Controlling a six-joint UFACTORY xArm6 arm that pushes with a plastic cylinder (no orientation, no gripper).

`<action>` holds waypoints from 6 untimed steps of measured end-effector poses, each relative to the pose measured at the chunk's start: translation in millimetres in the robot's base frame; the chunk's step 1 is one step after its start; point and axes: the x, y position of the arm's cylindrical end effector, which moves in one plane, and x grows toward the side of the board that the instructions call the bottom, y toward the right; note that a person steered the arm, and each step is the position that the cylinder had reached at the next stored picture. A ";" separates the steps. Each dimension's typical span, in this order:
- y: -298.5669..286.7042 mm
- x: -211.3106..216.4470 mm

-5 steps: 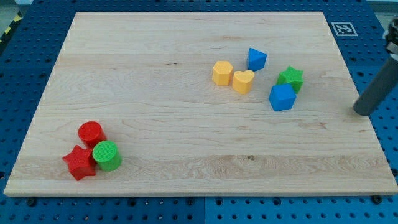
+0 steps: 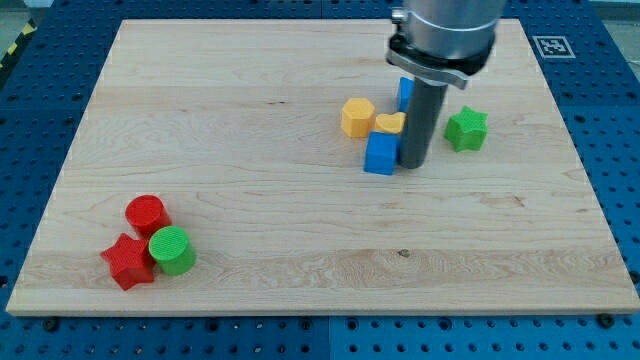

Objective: Move the blue cube below the yellow heart

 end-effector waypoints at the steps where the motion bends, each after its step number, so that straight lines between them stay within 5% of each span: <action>1: -0.8 -27.8; 3: -19.3 -34.7; 6: -26.2 14.2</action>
